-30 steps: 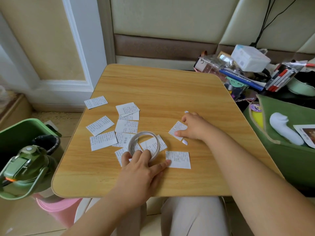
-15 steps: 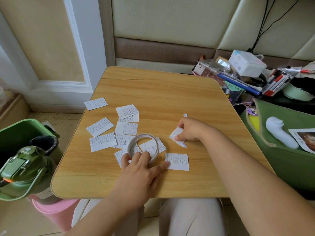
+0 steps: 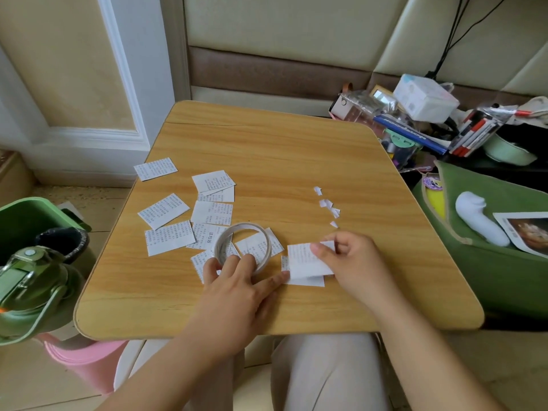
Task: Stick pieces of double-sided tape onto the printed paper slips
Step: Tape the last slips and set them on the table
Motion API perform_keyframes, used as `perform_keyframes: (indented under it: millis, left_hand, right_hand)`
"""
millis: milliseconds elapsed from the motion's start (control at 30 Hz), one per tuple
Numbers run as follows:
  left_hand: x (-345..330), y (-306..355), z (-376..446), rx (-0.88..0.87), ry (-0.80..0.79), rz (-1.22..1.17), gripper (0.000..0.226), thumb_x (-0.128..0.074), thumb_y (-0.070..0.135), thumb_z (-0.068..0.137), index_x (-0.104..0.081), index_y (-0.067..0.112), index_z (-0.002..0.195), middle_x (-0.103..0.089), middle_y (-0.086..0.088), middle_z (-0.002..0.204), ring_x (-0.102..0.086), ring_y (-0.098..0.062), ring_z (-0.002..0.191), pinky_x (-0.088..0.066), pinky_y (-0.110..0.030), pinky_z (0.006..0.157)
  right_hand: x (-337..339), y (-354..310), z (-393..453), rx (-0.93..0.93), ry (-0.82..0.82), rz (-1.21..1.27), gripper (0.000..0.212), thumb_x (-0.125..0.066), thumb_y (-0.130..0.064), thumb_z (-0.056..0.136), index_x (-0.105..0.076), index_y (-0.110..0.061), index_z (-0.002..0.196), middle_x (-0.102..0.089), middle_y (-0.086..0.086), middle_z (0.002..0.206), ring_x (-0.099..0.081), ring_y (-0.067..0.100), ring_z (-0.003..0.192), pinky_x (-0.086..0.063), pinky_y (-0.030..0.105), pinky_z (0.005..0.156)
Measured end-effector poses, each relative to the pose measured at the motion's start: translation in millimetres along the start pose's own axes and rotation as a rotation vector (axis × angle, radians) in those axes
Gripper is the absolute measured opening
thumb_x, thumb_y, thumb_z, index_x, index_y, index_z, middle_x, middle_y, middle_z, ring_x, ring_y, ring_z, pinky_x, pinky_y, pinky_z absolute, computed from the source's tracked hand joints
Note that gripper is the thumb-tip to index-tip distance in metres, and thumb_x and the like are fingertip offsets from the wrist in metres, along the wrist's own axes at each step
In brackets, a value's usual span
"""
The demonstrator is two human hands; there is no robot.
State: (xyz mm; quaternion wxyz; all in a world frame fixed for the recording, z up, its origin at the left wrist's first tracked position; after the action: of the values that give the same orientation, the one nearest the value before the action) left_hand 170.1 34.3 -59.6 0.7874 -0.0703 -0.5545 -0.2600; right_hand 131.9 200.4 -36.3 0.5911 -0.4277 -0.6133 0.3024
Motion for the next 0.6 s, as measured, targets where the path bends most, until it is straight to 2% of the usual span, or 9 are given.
perform_keyframes:
  millis: [100, 167, 233, 333, 400, 533, 600]
  left_hand:
    - [-1.3, -1.4, -0.2, 0.017, -0.030, 0.008, 0.033, -0.041, 0.041, 0.086, -0.067, 0.039, 0.106, -0.041, 0.002, 0.079, -0.045, -0.022, 0.072, -0.027, -0.038, 0.073]
    - [-2.0, -1.9, -0.1, 0.024, -0.045, 0.017, 0.031, -0.041, 0.040, 0.086, -0.066, 0.039, 0.105, -0.039, 0.002, 0.079, -0.043, -0.021, 0.072, -0.026, -0.038, 0.073]
    - [-2.0, -2.0, 0.3, 0.026, -0.042, 0.019, 0.033, -0.040, 0.041, 0.086, -0.066, 0.040, 0.107, -0.039, 0.002, 0.079, -0.042, -0.021, 0.073, -0.026, -0.038, 0.073]
    - [-1.4, -1.9, 0.1, 0.027, -0.028, 0.007, 0.034, -0.040, 0.041, 0.087, -0.065, 0.040, 0.110, -0.040, 0.002, 0.080, -0.041, -0.021, 0.073, -0.026, -0.038, 0.073]
    - [-0.6, -1.9, -0.6, 0.023, -0.019, 0.000, 0.035, -0.039, 0.041, 0.087, -0.064, 0.040, 0.112, -0.040, 0.002, 0.079, -0.042, -0.021, 0.073, -0.026, -0.038, 0.073]
    - [-0.1, -2.4, -1.4, 0.014, -0.010, -0.004, 0.035, -0.040, 0.041, 0.088, -0.064, 0.039, 0.113, -0.041, 0.002, 0.080, -0.040, -0.020, 0.073, -0.025, -0.037, 0.073]
    - [-1.0, -2.5, -1.9, 0.011, -0.016, -0.003, 0.036, -0.040, 0.041, 0.088, -0.063, 0.039, 0.114, -0.041, 0.003, 0.080, -0.041, -0.020, 0.073, -0.025, -0.037, 0.073]
  right_hand:
    - [-14.4, 17.6, -3.2, -0.011, 0.046, -0.061, 0.014, -0.071, -0.018, 0.084, -0.064, -0.023, 0.074, -0.063, -0.009, 0.069, -0.057, 0.007, 0.065, -0.042, 0.015, 0.057]
    - [-18.1, 21.7, -1.7, -0.014, 0.072, -0.106, 0.008, -0.071, -0.018, 0.085, -0.066, -0.020, 0.079, -0.063, -0.013, 0.078, -0.060, 0.006, 0.073, -0.045, 0.015, 0.064]
    - [-17.6, 21.4, -1.1, 0.008, 0.103, -0.159, 0.002, -0.069, -0.017, 0.086, -0.067, -0.017, 0.085, -0.062, -0.013, 0.082, -0.055, -0.001, 0.067, -0.040, 0.007, 0.059]
    - [-16.3, 21.7, -1.9, 0.045, 0.139, -0.220, 0.005, -0.067, -0.018, 0.087, -0.069, -0.014, 0.090, -0.059, -0.013, 0.076, -0.044, -0.002, 0.056, -0.036, 0.007, 0.053]
    - [-15.5, 22.0, -2.1, 0.062, 0.163, -0.240, 0.008, -0.067, -0.019, 0.087, -0.070, -0.013, 0.092, -0.055, -0.015, 0.072, -0.041, -0.002, 0.055, -0.035, 0.007, 0.052]
    - [-16.3, 25.0, 0.8, 0.063, 0.178, -0.240, 0.013, -0.067, -0.021, 0.087, -0.070, -0.012, 0.096, -0.065, -0.007, 0.090, -0.041, -0.002, 0.057, -0.031, 0.008, 0.053]
    - [-16.9, 25.8, 1.7, 0.060, 0.181, -0.236, 0.014, -0.067, -0.021, 0.087, -0.070, -0.011, 0.096, -0.064, -0.007, 0.085, -0.040, -0.002, 0.056, -0.033, 0.009, 0.052]
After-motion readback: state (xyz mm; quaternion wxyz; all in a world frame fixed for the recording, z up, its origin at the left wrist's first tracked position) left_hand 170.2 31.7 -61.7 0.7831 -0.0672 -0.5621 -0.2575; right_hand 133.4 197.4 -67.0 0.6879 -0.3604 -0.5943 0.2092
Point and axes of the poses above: each hand's wrist, its own z-axis towards the middle knuckle, its own x-axis out of the back of the hand, y = z × x, the point moved 9 cm from there along z, towards the middle knuckle
